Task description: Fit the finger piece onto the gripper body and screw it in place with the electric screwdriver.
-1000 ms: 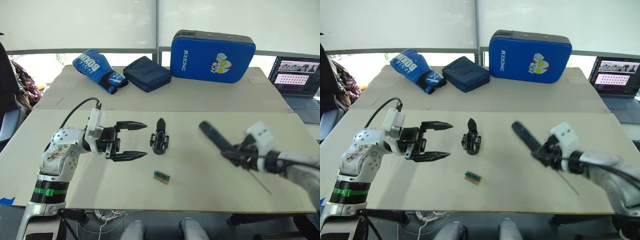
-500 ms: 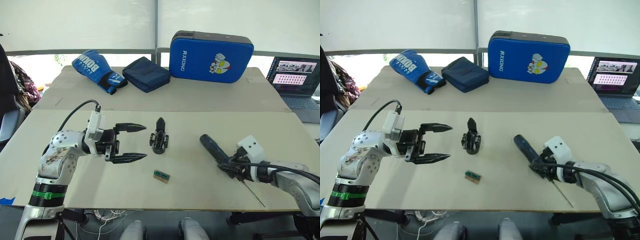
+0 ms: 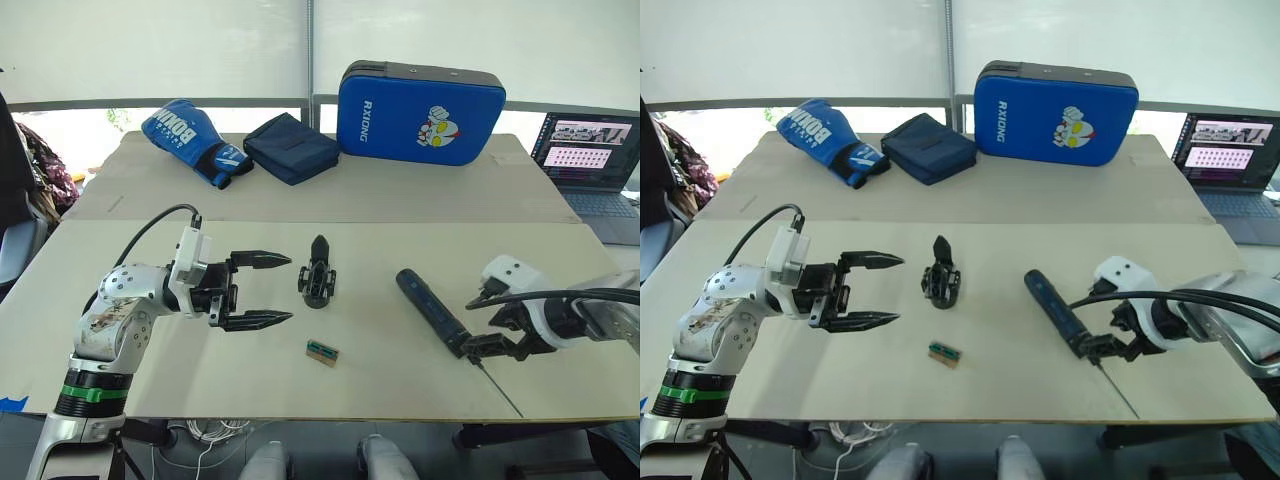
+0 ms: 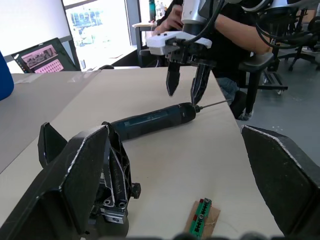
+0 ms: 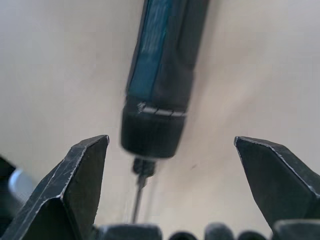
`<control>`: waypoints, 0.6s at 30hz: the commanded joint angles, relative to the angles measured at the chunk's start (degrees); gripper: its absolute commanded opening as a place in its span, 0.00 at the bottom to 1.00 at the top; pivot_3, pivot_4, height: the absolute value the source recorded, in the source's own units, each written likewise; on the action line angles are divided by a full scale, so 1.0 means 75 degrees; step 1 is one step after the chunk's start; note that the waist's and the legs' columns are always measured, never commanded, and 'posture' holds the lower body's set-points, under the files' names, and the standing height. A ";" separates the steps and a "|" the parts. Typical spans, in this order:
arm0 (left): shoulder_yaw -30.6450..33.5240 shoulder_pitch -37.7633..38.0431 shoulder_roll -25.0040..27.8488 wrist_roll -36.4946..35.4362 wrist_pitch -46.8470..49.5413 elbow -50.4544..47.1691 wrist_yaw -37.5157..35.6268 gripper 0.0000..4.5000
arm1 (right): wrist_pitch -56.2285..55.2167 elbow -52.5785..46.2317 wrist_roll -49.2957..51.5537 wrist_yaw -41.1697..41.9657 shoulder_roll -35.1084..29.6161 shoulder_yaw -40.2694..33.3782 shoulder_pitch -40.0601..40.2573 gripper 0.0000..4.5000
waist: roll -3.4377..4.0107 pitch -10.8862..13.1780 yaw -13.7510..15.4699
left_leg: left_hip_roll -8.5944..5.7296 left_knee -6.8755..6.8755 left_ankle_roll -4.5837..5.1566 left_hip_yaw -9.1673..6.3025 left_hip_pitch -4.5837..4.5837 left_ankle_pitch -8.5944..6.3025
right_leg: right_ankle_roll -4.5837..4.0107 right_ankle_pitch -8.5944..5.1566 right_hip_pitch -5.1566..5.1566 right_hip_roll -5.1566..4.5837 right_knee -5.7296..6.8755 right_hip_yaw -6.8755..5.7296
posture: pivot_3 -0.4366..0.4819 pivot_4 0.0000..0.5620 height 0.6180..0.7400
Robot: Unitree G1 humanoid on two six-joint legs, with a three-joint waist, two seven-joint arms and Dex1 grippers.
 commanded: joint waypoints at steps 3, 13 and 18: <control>-0.0069 0.0279 0.0057 0.0091 -0.0239 -0.0388 -0.0164 1.00 | 0.0573 0.0344 -0.0222 -0.0476 0.0427 0.0586 -0.0867 0.99 | -0.0001 0.0000 0.0010 | 0.0000 0.0000 0.0000 0.0000 -0.0003 0.0000 | 0.0000 0.0000 -0.0003 0.0000 -0.0001 0.0000 | 0.48 0.27 1.00; -0.0023 0.0652 0.0037 0.0077 -0.0199 -0.0621 -0.0088 1.00 | 0.0686 0.0670 -0.0411 -0.0890 0.0909 0.1635 -0.1442 0.99 | -0.0001 0.0001 0.0022 | -0.0002 0.0004 0.0001 -0.0002 -0.0012 -0.0001 | 0.0002 0.0001 -0.0009 -0.0002 0.0000 -0.0002 | 0.48 0.27 1.00; 0.0014 0.0937 0.0045 0.0058 -0.0176 -0.0825 0.0001 1.00 | 0.0641 0.0988 -0.0413 -0.0833 0.0987 0.2036 -0.1684 0.99 | -0.0001 0.0001 0.0004 | 0.0000 0.0002 0.0001 -0.0002 -0.0010 -0.0001 | 0.0000 0.0002 -0.0010 0.0000 0.0002 -0.0002 | 0.48 0.27 1.00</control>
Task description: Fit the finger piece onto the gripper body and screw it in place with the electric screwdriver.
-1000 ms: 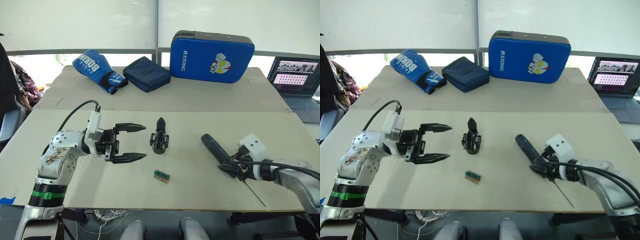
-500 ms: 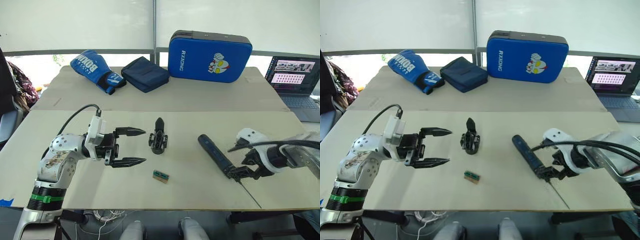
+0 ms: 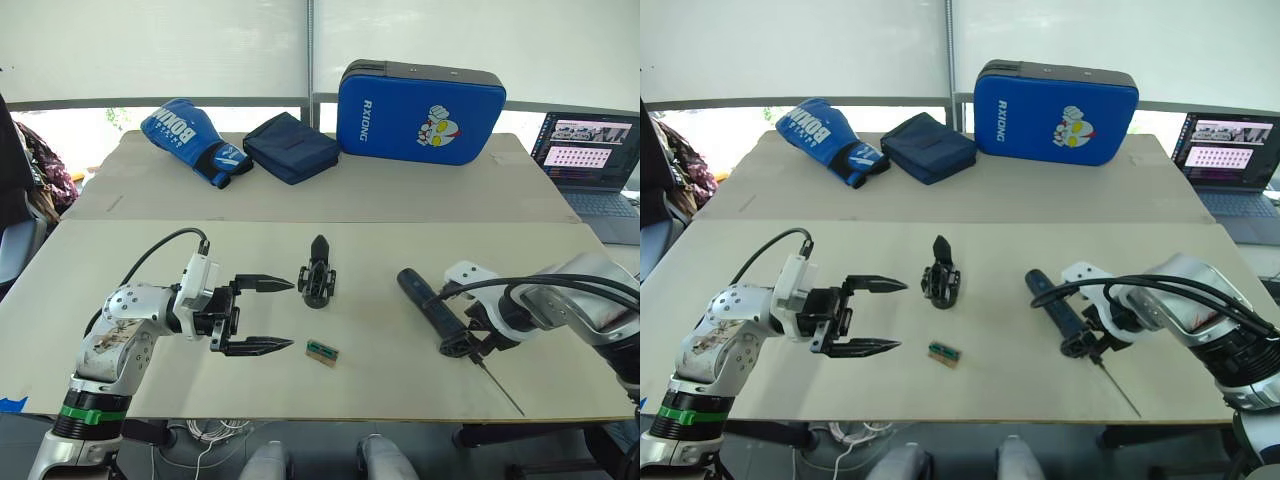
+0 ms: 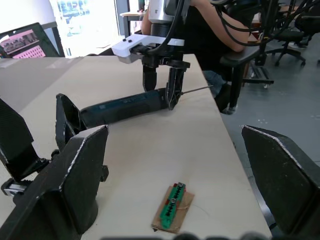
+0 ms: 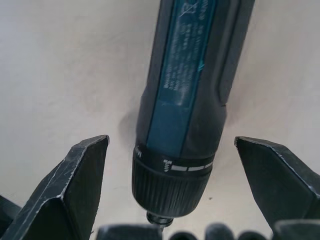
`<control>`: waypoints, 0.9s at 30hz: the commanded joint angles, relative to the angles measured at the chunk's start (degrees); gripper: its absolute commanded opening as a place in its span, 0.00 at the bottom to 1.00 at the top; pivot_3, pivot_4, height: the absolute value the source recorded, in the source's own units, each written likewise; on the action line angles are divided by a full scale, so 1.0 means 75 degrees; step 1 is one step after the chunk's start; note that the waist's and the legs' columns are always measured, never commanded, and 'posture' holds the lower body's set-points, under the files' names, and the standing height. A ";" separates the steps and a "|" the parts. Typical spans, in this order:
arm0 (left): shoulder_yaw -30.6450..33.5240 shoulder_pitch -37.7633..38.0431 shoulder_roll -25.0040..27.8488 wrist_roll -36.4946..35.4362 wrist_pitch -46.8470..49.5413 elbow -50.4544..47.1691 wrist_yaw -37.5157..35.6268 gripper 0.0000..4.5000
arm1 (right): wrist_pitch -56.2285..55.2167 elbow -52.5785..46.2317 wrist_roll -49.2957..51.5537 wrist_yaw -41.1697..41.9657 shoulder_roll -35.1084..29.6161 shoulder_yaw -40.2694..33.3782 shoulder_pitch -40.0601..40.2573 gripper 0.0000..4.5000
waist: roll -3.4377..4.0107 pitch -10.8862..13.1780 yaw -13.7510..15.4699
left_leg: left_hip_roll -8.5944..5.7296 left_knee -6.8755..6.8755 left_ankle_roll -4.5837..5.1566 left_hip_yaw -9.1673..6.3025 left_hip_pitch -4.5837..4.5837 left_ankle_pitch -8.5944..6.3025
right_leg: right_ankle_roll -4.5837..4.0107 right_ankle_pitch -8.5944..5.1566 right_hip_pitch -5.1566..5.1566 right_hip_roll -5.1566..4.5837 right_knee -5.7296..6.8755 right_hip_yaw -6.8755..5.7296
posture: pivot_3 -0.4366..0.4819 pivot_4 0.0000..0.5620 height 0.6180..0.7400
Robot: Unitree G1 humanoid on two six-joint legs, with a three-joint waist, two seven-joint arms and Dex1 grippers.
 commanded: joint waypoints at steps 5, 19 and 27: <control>0.0154 0.0258 0.0050 -0.0081 -0.0092 -0.0400 0.0184 1.00 | -0.0376 0.0294 -0.0344 0.0255 -0.0195 0.0877 -0.0397 0.99 | -0.0001 0.0000 0.0012 | -0.0001 0.0002 0.0000 0.0000 0.0001 0.0000 | 0.0000 0.0000 0.0003 -0.0002 -0.0001 0.0000 | 0.48 0.27 1.00; 0.0370 0.0408 0.0363 -0.0095 -0.0064 -0.0198 0.0180 1.00 | -0.0890 0.0502 -0.0065 0.1253 -0.0851 -0.0403 -0.0082 0.43 | 0.0001 0.0002 0.0055 | -0.0004 0.0004 0.0001 -0.0001 -0.0006 -0.0001 | 0.0001 0.0000 0.0000 -0.0004 -0.0004 -0.0002 | 0.48 0.27 1.00; 0.0323 -0.0077 0.0527 0.0569 -0.1341 0.1467 -0.0628 1.00 | -0.1527 -0.1102 0.1842 0.1566 0.0139 -0.5666 0.1679 0.43 | 0.0000 0.0005 0.0006 | 0.0005 -0.0004 0.0007 0.0000 0.0000 -0.0004 | -0.0001 0.0000 0.0001 0.0008 0.0000 -0.0005 | 0.48 0.27 1.00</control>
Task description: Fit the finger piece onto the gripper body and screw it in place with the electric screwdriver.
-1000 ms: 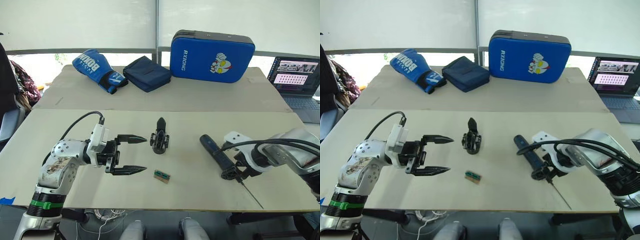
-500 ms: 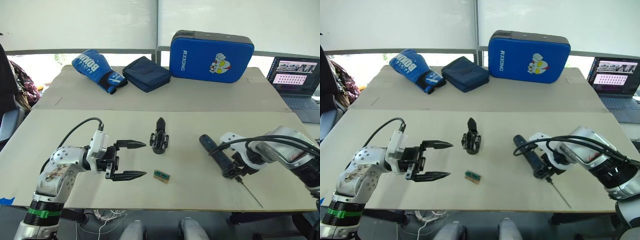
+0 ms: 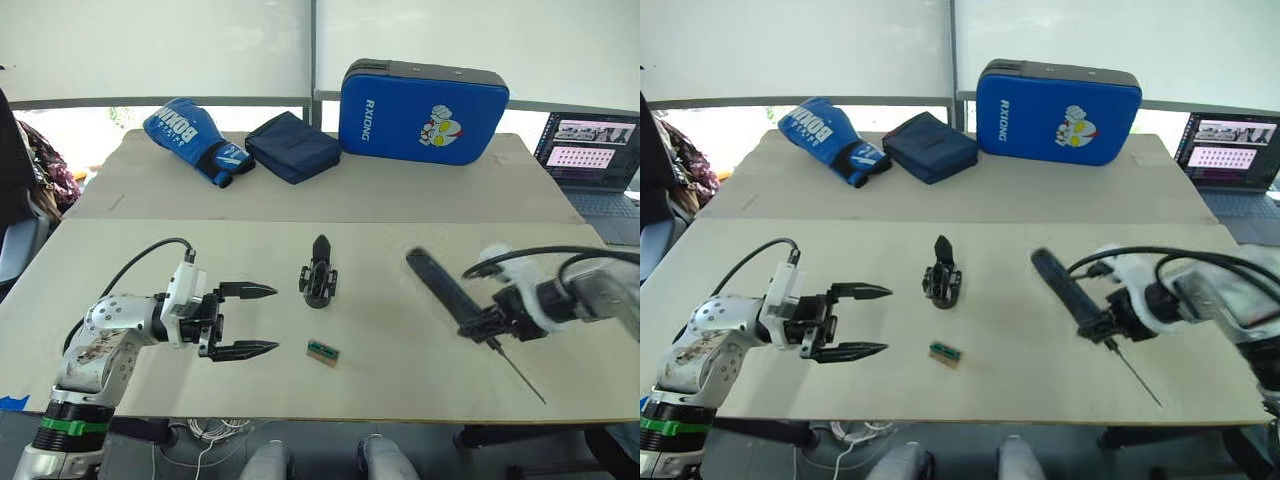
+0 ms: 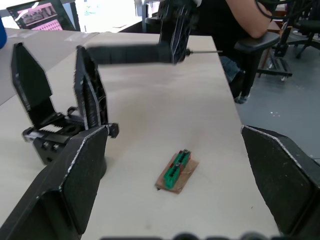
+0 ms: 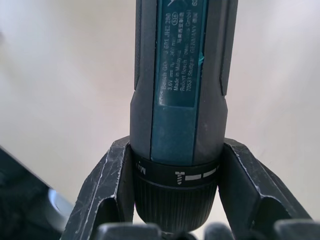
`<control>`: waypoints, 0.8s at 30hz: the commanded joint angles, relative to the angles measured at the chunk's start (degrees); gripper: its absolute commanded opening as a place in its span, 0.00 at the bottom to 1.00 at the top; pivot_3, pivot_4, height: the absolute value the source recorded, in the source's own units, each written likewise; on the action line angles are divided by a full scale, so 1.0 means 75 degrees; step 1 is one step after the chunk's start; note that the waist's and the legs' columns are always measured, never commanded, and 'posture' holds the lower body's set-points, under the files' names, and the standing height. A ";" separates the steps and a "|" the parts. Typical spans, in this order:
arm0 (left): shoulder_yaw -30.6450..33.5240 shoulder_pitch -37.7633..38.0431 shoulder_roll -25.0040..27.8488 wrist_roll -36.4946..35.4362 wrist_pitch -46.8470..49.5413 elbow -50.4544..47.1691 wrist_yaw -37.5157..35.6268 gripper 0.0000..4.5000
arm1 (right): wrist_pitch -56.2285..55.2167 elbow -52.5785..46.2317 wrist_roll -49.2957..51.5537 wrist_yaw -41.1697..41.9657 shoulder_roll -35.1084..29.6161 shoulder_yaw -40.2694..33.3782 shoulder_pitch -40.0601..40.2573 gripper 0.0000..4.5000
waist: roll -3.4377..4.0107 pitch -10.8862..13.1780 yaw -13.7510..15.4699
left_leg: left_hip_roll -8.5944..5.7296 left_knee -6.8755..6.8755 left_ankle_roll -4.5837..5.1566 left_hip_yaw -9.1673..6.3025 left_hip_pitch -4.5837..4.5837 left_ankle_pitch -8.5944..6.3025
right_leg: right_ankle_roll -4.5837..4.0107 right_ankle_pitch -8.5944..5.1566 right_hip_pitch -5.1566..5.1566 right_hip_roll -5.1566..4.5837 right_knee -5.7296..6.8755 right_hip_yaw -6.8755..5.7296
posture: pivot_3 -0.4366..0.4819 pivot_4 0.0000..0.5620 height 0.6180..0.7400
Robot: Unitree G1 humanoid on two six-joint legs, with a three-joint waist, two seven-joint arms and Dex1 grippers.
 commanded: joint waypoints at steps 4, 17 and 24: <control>-0.0049 -0.0594 -0.0050 0.0417 -0.1353 0.1294 -0.0852 1.00 | -0.0933 -0.1896 0.1861 -0.0435 0.2183 -0.3469 0.0455 0.43 | 0.0005 0.0004 -0.0003 | 0.0005 0.0003 0.0001 0.0001 0.0001 0.0000 | -0.0005 0.0004 0.0000 0.0007 0.0004 0.0003 | 0.48 0.27 1.00; -0.0809 0.0019 -0.0689 0.0993 -0.2338 0.1802 -0.1158 1.00 | -0.8521 -0.2903 -0.0673 0.0904 0.5568 -0.0469 0.2633 0.43 | -0.0005 0.0005 -0.0010 | -0.0006 0.0010 0.0004 0.0000 0.0001 -0.0004 | 0.0002 0.0005 0.0000 -0.0008 0.0010 0.0003 | 0.48 0.27 1.00; -0.1227 -0.0139 -0.1568 0.1641 -0.2592 0.2474 -0.0278 1.00 | -1.0185 -0.1856 -0.1200 0.1323 0.5885 0.0402 0.2678 0.43 | -0.0007 0.0004 -0.0006 | -0.0006 0.0014 0.0004 0.0000 0.0034 -0.0004 | -0.0002 0.0007 0.0022 -0.0005 0.0021 0.0004 | 0.48 0.27 1.00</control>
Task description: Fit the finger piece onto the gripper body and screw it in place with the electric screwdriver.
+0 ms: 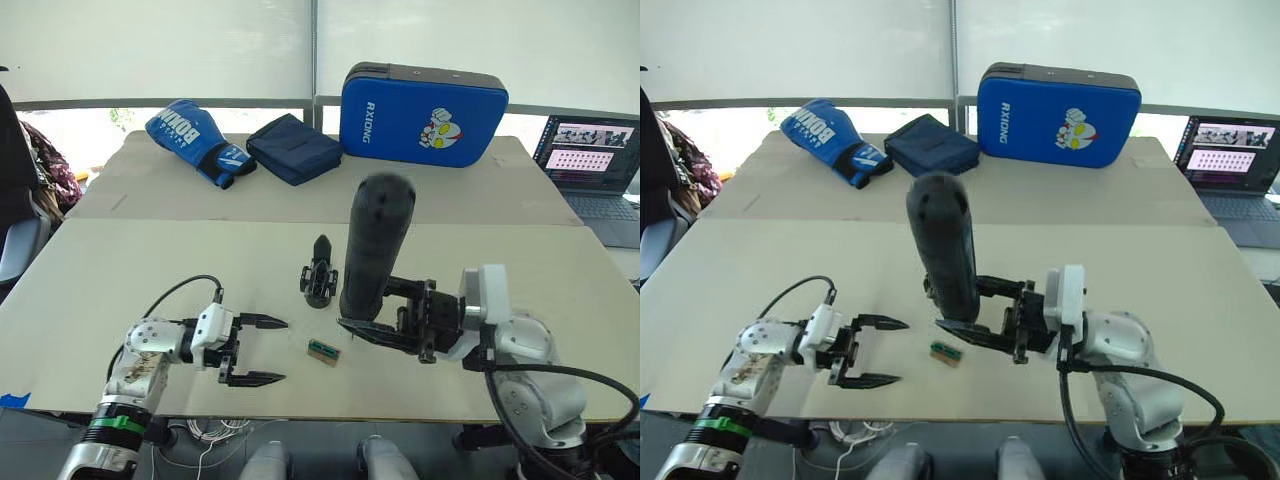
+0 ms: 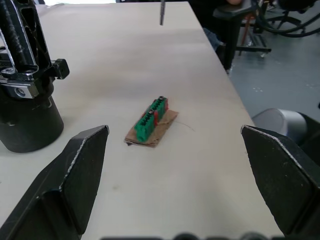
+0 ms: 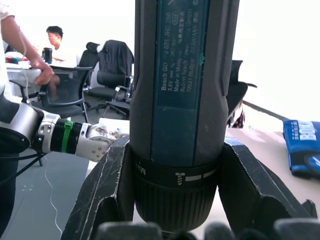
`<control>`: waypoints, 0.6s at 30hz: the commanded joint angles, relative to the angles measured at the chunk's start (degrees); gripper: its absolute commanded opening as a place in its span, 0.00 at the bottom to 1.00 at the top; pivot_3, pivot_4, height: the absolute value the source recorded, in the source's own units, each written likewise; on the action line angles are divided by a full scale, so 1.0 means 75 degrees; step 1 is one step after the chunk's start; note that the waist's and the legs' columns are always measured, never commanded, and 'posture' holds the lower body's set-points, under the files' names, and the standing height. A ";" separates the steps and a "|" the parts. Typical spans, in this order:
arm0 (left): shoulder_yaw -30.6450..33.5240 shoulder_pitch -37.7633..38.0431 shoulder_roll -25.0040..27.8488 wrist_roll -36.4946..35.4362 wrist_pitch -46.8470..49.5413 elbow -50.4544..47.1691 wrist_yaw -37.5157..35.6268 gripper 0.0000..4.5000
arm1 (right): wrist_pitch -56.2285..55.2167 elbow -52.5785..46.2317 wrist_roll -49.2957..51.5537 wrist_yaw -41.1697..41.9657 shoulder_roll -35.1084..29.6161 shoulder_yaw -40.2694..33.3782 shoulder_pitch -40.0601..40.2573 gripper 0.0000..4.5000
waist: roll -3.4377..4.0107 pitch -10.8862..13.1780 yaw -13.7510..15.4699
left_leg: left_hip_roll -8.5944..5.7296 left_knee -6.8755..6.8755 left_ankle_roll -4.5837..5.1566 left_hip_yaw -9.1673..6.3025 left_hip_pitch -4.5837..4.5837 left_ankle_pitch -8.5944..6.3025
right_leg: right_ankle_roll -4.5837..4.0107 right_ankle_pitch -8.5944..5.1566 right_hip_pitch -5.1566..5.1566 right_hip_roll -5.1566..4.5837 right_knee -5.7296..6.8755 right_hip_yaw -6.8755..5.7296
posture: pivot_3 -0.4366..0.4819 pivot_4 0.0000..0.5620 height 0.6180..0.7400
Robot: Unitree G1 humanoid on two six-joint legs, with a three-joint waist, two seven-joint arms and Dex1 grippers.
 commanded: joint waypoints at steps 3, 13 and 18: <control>-0.0347 -0.0419 -0.0421 0.0513 -0.0054 0.0668 0.0584 1.00 | -0.0935 0.0417 -0.0114 0.0010 0.0211 0.0411 -0.0313 0.43 | 0.0000 0.0000 0.0002 | 0.0001 -0.0003 0.0000 -0.0004 -0.0001 0.0000 | -0.0002 0.0000 -0.0007 0.0004 0.0005 0.0000 | 0.48 0.27 1.00; -0.0832 -0.0433 -0.0758 0.0698 -0.0217 0.0706 0.0528 1.00 | -0.1625 0.1087 -0.0391 0.0123 0.0330 0.1150 -0.0431 0.43 | 0.0002 -0.0001 0.0034 | -0.0005 -0.0003 0.0000 -0.0004 0.0005 0.0000 | -0.0001 0.0000 0.0004 -0.0003 0.0004 0.0000 | 0.48 0.27 1.00; -0.0890 -0.0565 -0.0927 0.0816 -0.0212 0.0822 0.0740 1.00 | -0.1697 0.1188 -0.0385 0.0099 0.0266 0.1216 -0.0390 0.43 | 0.0003 -0.0002 0.0043 | -0.0006 -0.0003 0.0000 -0.0005 0.0008 0.0000 | -0.0001 0.0000 0.0006 -0.0003 0.0005 0.0000 | 0.48 0.27 1.00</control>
